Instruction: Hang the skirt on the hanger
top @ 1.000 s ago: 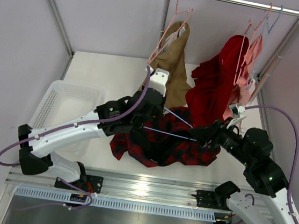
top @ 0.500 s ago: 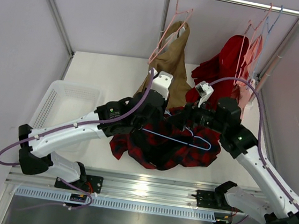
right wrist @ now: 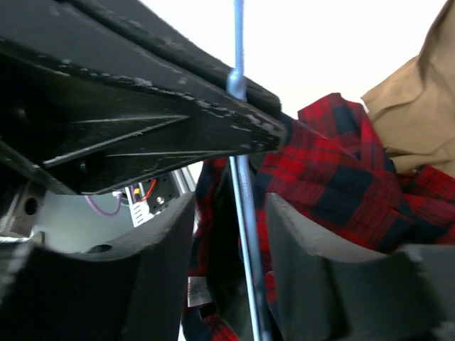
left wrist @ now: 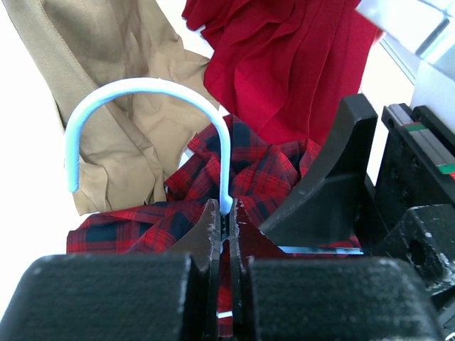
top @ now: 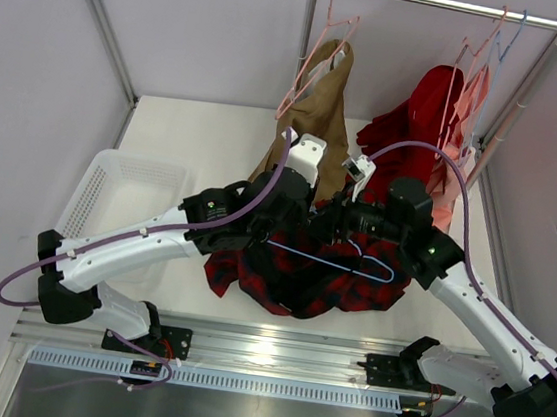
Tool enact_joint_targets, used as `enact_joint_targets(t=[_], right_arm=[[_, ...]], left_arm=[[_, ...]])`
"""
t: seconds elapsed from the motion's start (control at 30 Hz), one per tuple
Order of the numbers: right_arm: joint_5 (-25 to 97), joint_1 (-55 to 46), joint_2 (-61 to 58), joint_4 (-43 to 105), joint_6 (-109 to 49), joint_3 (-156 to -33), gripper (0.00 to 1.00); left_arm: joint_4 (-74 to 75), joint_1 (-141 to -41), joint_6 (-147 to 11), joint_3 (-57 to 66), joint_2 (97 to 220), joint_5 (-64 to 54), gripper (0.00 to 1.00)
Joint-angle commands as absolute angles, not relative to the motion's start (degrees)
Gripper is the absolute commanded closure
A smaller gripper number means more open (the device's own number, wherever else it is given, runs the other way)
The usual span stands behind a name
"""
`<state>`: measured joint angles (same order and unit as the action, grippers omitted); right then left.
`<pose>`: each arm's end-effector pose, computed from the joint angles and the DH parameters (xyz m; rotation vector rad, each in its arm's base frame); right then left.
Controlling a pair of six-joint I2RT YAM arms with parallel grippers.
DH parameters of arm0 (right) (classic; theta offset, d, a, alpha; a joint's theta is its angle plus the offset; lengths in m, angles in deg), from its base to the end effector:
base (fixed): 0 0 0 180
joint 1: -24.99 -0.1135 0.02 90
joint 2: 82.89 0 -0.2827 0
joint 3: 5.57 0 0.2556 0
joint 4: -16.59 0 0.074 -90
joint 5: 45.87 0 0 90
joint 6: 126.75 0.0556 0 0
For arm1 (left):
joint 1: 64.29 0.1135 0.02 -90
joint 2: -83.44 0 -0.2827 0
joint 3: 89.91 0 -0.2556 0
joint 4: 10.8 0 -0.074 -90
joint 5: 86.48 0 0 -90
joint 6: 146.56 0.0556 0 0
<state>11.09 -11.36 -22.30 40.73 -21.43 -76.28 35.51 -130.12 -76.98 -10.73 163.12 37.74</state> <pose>0.1832 0.1725 0.3755 -0.7722 1.7711 1.1431 0.1580 -0.2758 0.4328 0.3938 1.9110 -0.4010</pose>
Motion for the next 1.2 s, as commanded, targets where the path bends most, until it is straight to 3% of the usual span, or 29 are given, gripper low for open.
enact_joint_targets(t=[0.0, 0.27, 0.3, 0.33, 0.37, 0.5, 0.73, 0.83, 1.17], right_arm=[[9.5, -11.66, -22.51, 37.72, -22.07, -78.04, 0.54], [9.5, -11.66, -22.86, 38.69, -21.72, -78.48, 0.79], [9.32, -11.66, -22.78, 38.78, -21.46, -78.65, 0.84], [9.41, -11.66, -22.69, 38.87, -20.67, -78.91, 0.98], [9.5, -11.74, -22.52, 39.3, -20.4, -79.61, 1.0], [10.37, -11.66, -23.21, 40.18, -18.55, -81.02, 1.0], [13.62, -10.95, -28.05, 44.22, -17.94, -82.96, 1.0], [14.24, -10.51, -29.45, 46.07, -17.59, -83.49, 1.0], [20.65, -5.77, -31.74, 56.7, -17.59, -92.69, 1.0]], left_arm=[[33.45, -130.74, -75.72, -14.28, 162.89, 38.06, 1.0], [33.54, -131.44, -75.63, -15.07, 162.89, 38.15, 1.0], [33.54, -131.53, -75.63, -14.99, 162.89, 37.98, 1.0], [33.45, -131.53, -75.54, -14.98, 162.81, 37.89, 1.0], [33.19, -131.62, -75.37, -15.07, 162.72, 37.71, 1.0], [32.84, -131.79, -74.75, -15.16, 162.1, 36.57, 1.0], [33.36, -132.06, -74.05, -17.26, 160.26, 36.57, 0.5], [34.06, -132.15, -73.52, -18.85, 159.29, 36.13, 0.41], [38.72, -132.15, -71.85, -32.03, 156.13, 37.18, 0.38]])
